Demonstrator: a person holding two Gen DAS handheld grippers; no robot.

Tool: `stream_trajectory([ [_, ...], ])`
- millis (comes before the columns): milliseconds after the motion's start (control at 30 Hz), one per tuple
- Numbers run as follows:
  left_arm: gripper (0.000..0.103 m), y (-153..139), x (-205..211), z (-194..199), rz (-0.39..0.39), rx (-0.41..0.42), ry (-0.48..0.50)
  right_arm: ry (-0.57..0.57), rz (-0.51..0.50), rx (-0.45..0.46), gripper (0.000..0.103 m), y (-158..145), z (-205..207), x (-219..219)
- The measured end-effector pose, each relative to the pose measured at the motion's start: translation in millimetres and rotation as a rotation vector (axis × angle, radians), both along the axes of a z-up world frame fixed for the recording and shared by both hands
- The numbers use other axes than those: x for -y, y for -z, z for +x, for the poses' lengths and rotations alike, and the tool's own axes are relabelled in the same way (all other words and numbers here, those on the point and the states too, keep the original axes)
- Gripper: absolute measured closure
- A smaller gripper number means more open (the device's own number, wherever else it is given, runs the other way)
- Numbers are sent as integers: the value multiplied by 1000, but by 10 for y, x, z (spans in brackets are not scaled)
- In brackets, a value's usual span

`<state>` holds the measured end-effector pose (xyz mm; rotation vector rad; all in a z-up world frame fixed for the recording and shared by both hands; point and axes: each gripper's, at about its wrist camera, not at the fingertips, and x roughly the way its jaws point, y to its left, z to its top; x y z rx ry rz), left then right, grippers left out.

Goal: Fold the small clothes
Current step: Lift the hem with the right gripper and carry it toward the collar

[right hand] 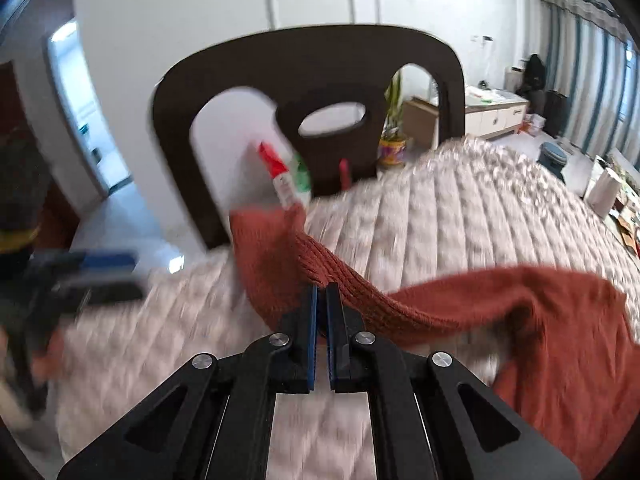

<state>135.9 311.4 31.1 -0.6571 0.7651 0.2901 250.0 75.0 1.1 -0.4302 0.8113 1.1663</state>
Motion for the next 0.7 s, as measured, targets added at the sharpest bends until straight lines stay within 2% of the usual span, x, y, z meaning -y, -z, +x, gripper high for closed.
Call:
stream_trajectory([
  [133,0,83,24,19,-4,-24,1,-67,-114,-26,97,198,-59,67],
  [167,0,89,30,15,-4,-25,-2,-67,-106,-29,92,178,-55,90],
  [200,0,92,41,4,-3,-24,0,-56,-75,-32,81,120,-28,115],
  [233,0,92,50,-8,-3,-22,0,-53,-41,-44,76,61,3,132],
  [300,0,86,40,-30,-1,-21,-17,-46,16,-94,54,-33,109,96],
  [367,0,81,48,-56,1,-20,-22,2,45,-97,52,-95,203,-49],
  [467,0,73,46,-94,13,-26,-33,-7,83,-128,52,-132,257,-325],
  [533,0,92,37,-118,-7,-31,-44,-16,24,-153,52,-51,305,-574],
  [633,0,99,21,-145,-8,-34,-46,-13,-30,-110,52,91,325,-893],
  [700,0,98,12,-148,0,-40,-49,-17,-45,-187,52,173,386,-1046],
])
